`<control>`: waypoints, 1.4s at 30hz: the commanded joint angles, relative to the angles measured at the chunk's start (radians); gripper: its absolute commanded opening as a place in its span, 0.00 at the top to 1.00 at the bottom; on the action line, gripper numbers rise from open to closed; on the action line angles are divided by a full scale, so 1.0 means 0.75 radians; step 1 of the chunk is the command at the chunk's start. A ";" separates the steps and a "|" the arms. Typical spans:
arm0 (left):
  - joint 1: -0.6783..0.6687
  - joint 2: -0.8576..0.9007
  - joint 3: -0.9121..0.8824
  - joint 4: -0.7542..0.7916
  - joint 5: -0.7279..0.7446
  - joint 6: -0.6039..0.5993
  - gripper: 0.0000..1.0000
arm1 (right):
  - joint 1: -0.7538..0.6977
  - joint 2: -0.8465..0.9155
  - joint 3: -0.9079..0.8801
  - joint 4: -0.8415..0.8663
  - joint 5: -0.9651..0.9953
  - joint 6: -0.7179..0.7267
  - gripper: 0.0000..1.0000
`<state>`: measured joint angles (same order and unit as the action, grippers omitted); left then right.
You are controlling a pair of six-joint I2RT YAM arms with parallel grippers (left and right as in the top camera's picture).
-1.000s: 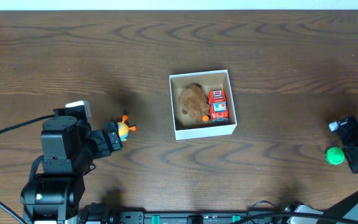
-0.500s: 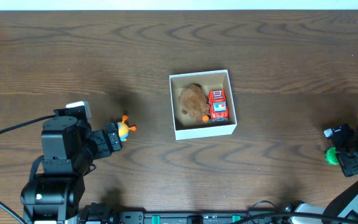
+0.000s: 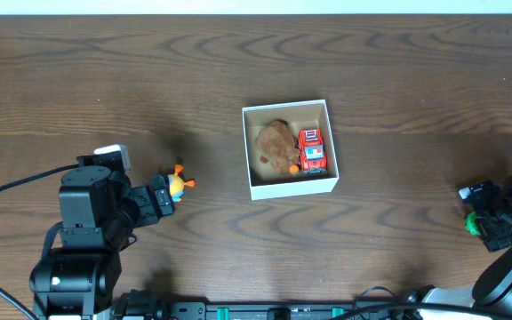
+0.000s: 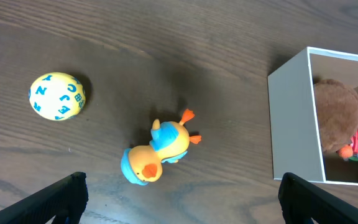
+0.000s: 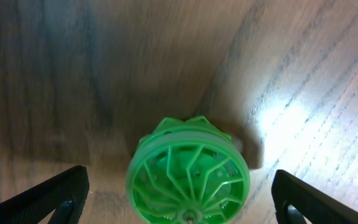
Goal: Pack container
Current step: 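Grasp the green spiky wheel toy with the right gripper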
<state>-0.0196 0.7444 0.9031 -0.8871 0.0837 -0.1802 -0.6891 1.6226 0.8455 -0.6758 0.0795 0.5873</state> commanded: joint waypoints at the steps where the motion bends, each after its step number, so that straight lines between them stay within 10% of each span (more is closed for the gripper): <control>1: 0.005 -0.001 0.023 -0.004 0.014 -0.002 0.02 | -0.015 0.010 -0.006 0.014 0.021 -0.012 0.05; 22: 0.005 -0.001 0.023 -0.016 0.014 -0.002 0.02 | -0.015 0.016 -0.058 0.081 0.026 -0.023 0.08; 42: 0.005 -0.001 0.023 -0.019 0.014 -0.002 0.02 | -0.015 0.016 -0.058 0.078 0.023 -0.026 0.57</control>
<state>-0.0196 0.7444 0.9031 -0.8978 0.0837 -0.1802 -0.6891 1.6234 0.8085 -0.6155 0.0868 0.5671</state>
